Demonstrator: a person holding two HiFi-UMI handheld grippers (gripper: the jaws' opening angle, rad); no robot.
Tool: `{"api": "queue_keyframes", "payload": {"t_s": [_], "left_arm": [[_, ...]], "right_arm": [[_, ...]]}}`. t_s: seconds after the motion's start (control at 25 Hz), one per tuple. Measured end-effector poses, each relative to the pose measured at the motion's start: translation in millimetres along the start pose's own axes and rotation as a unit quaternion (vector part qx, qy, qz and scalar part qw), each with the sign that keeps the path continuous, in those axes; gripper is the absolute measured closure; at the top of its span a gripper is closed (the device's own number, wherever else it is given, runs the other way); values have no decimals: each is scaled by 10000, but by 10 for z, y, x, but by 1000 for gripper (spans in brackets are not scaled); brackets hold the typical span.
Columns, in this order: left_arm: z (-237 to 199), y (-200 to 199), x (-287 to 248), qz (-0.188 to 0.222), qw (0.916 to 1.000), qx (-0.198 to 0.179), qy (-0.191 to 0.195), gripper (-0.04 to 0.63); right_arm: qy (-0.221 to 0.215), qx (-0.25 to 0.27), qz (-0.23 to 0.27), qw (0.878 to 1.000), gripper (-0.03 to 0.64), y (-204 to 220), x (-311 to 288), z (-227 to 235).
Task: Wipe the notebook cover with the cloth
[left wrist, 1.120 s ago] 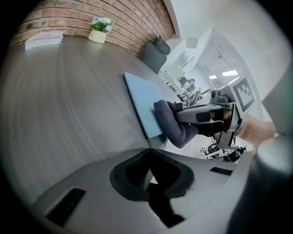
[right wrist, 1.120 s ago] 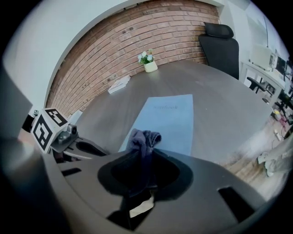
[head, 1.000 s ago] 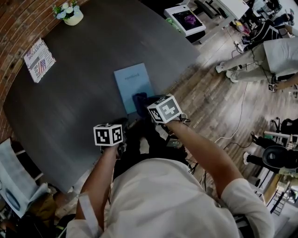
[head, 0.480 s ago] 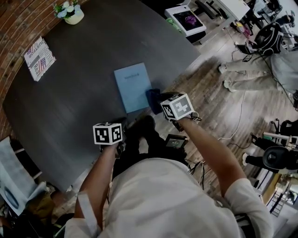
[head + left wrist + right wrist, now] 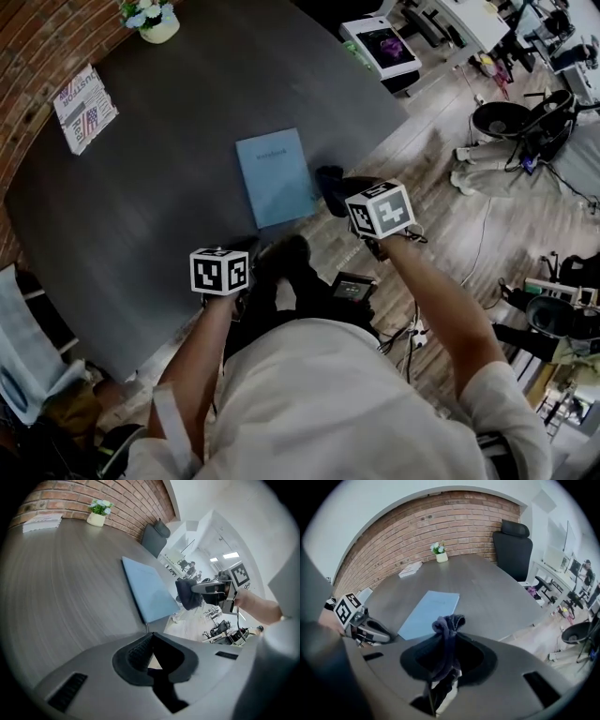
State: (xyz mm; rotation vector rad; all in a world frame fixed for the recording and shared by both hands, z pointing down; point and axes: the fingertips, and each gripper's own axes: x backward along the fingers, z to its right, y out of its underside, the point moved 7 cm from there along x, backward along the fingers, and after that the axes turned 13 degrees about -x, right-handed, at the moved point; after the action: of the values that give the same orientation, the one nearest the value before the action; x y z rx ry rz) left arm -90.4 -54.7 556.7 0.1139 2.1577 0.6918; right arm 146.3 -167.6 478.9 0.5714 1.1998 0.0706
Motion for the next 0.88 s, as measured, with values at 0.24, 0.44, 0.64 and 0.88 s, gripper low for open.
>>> {"api": "queue_keyframes", "payload": {"t_s": [0.24,0.44,0.64,0.88], "left_arm": [[-16,64,-14,61,9999,125,21,588],[-31,132,15,20,9997,219,-41,588],[-32,139,-7,17,9996,276,-19,588],[-1,139,19,-26,9997,233,-36,588]], "right_arm": [[-869,560,-143,9945,525,-212,-168,-630],[-1499,1127,-853,9785,525,-123,-445,-1165],[-1761,1713,-1509,9575,525,-26,-695,-1495],[-1455,2137,-1817,9487,523,-133,-918,-1486]]}}
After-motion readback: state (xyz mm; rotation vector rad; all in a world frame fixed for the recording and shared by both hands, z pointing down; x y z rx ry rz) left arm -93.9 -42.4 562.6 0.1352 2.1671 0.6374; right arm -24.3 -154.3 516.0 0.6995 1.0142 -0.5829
